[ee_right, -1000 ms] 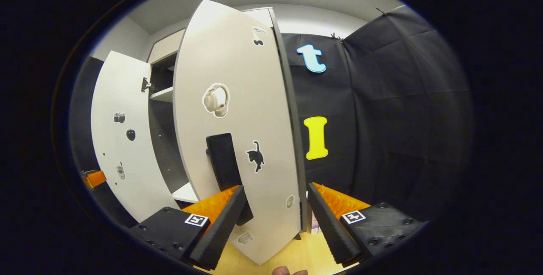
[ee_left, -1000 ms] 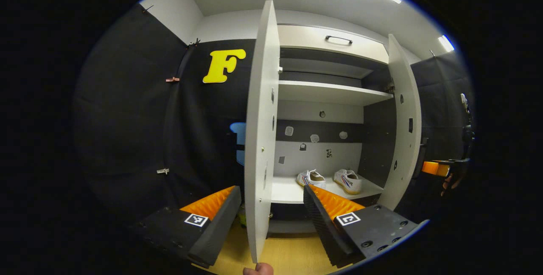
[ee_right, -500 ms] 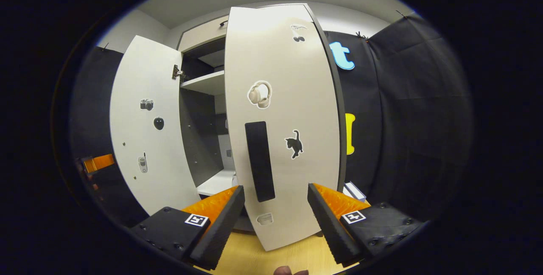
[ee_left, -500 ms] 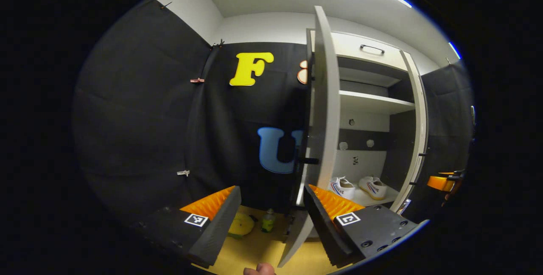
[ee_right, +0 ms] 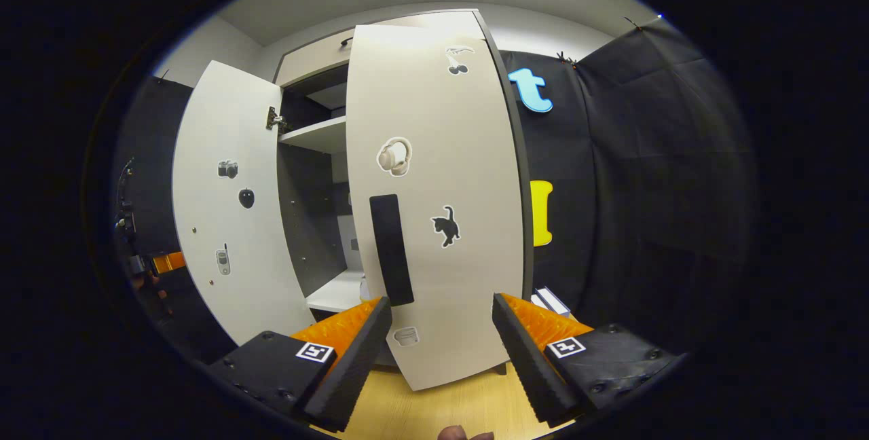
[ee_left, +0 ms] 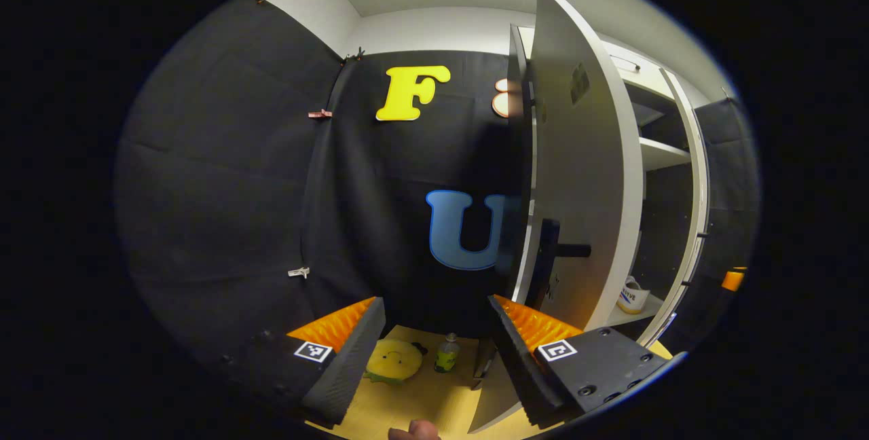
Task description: Grab one shoe with the right hand and put it into the shoe cabinet, grab the other shoe with the left hand and put it into the shoe cabinet; then close the right door with the right hand and the left door with the left hand.
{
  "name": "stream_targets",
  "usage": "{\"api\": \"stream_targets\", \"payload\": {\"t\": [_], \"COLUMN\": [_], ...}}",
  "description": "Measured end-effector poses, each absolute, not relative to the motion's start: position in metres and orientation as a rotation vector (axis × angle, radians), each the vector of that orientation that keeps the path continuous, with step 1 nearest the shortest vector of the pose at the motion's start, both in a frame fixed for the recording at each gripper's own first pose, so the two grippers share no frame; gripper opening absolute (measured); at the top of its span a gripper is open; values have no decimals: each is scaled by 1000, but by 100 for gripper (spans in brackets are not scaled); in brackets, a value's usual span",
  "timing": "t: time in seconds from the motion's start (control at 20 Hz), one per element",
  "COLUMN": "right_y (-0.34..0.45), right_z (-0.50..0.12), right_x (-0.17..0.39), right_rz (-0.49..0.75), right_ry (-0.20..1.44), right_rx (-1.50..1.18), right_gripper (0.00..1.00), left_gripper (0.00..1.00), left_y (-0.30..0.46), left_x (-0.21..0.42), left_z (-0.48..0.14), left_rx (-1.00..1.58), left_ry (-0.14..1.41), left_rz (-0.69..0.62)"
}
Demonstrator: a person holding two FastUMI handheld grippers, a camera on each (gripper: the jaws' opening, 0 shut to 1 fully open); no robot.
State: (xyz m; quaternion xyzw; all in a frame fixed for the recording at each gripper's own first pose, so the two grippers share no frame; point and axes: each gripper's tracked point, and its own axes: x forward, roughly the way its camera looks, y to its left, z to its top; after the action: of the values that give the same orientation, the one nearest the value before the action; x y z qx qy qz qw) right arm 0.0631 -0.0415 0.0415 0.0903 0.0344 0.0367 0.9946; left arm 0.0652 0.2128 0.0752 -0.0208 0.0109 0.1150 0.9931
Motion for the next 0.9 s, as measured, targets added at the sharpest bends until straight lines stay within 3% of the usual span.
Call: {"api": "stream_targets", "payload": {"t": [0.6, 0.65, 0.85, 0.9], "right_y": [-65, -66, -70, -73], "right_z": [40, 40, 40, 41], "right_x": [54, 54, 51, 50], "right_rz": [62, 65, 75, 75], "right_ry": [79, 80, 81, 81], "right_rx": [199, 201, 200, 197], "right_gripper": [98, 98, 98, 98], "left_gripper": [93, 89, 93, 89], "left_y": [162, 155, 119, 110], "left_x": [59, 62, 67, 70], "left_z": [68, 68, 66, 65], "left_rx": [8, 8, 1, -4], "left_ry": [39, 40, 45, 47], "left_rz": [198, 192, 132, 116]}}
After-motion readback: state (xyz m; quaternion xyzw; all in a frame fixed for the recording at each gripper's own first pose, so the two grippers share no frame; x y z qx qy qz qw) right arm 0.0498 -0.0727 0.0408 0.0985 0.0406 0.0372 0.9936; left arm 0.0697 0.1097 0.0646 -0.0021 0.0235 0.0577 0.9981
